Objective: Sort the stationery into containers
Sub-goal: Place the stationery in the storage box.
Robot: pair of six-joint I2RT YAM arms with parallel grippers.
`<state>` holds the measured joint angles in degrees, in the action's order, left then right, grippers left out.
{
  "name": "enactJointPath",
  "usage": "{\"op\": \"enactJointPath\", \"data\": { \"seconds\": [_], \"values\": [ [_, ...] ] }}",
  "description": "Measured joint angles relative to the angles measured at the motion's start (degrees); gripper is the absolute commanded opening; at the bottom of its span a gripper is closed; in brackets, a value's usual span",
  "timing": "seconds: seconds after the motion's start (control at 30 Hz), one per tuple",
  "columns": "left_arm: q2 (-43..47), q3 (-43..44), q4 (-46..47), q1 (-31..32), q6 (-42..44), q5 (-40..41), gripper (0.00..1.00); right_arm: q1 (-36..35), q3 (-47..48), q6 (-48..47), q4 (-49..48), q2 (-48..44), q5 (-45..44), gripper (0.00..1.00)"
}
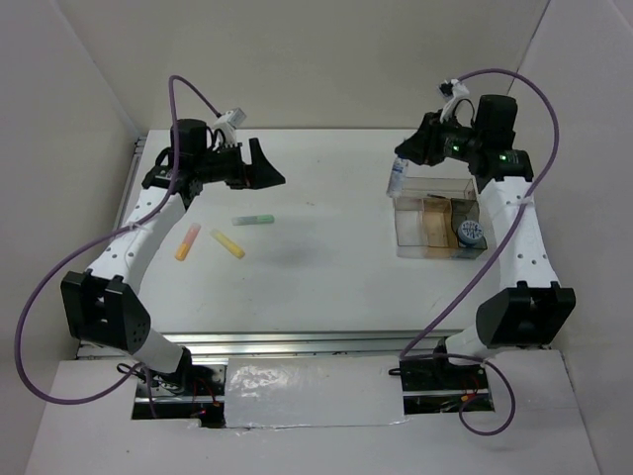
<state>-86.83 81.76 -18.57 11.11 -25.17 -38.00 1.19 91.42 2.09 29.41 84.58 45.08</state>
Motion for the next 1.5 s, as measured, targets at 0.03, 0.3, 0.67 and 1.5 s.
{"op": "enactJointPath", "data": {
  "seconds": [0.03, 0.3, 0.67, 1.5],
  "values": [
    [0.0, 0.2, -0.9, 0.1, 1.2, 1.0, 0.99, 1.0, 1.4, -4.1, 3.5, 0.2, -1.2, 0.00],
    [0.7, 0.2, -3.2, 2.2, 7.1, 7.7, 0.99, 4.7, 8.2, -26.0, 22.8, 9.7, -13.8, 0.00],
    [2.4, -2.1, -2.6, -1.6, 8.9, 10.2, 0.99, 5.7, 6.5, -32.2, 28.0, 18.7, -26.1, 0.00],
    [-32.4, 32.8, -17.3, -24.3, 34.6, 14.9, 0.83, 7.5, 3.0, -28.1, 24.5, 26.0, -27.9, 0.52]
  ]
}}
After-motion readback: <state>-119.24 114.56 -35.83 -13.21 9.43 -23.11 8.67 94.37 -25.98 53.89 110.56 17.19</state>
